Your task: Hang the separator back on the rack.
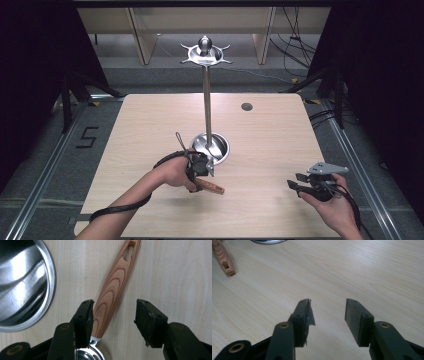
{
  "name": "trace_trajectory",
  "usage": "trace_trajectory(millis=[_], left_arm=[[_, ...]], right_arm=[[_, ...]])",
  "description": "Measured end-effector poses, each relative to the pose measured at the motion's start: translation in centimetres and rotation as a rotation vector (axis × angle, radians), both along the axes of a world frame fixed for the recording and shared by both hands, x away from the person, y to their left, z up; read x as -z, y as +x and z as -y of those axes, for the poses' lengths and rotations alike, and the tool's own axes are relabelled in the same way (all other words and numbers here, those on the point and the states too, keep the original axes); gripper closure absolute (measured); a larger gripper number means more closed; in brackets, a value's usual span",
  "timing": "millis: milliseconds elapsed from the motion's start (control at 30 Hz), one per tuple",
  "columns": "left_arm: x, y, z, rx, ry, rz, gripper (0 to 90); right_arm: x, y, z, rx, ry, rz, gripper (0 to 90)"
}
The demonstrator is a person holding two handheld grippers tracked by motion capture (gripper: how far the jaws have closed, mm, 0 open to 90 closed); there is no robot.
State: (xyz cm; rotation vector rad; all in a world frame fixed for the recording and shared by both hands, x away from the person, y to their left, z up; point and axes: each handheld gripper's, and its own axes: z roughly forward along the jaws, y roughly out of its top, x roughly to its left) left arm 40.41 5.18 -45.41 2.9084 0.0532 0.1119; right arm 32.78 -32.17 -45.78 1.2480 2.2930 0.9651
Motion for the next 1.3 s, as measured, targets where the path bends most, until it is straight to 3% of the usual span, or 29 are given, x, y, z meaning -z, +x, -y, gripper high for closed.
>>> trace_trajectory(millis=[200, 267, 367, 467, 500, 733, 767, 867, 1033, 1100, 1300], left_arm=[[0.7, 0.3, 0.3, 0.019, 0.022, -0.017, 48.6], [1.0, 0.5, 0.4, 0.023, 0.035, -0.016, 49.7], [1.2, 0.7, 0.4, 0.016, 0.031, -0.029, 52.0], [1.4, 0.9, 0.7, 0.012, 0.031, -0.041, 53.6], [1.5, 1.0, 0.7, 0.014, 0.035, -0.041, 54.0], [2.1, 1.1, 1.5, 0.041, 0.067, -0.045, 57.1], [2.2, 1.1, 1.6, 0.044, 0.074, -0.039, 58.1], [2.3, 0.9, 1.8, 0.05, 0.094, -0.041, 60.9], [2.4, 0.3, 2.1, 0.021, 0.103, -0.055, 66.4], [2.4, 0.2, 2.1, -0.016, 0.106, -0.074, 66.6], [2.4, 0.1, 2.1, -0.049, 0.098, -0.085, 66.7]], right_arm=[[0.2, 0.1, -0.1, 0.003, -0.004, -0.013, 55.5], [0.4, 0.0, -0.3, 0.014, 0.024, -0.014, 55.4], [0.4, 0.1, -0.3, 0.009, 0.022, -0.008, 55.4], [0.4, 0.0, -0.4, 0.011, 0.032, -0.029, 55.4], [0.3, 0.0, -0.3, 0.007, 0.016, -0.02, 55.3], [0.4, 0.0, -0.3, 0.003, 0.022, -0.025, 55.3], [0.2, 0.1, -0.1, -0.005, -0.009, -0.008, 55.3], [0.4, 0.0, -0.3, 0.006, 0.015, -0.014, 55.3], [0.4, 0.1, -0.3, 0.004, 0.02, -0.021, 55.3], [0.4, 0.1, -0.3, 0.004, 0.021, -0.02, 55.3], [0.4, 0.1, -0.3, 0.005, 0.023, -0.021, 55.2]])
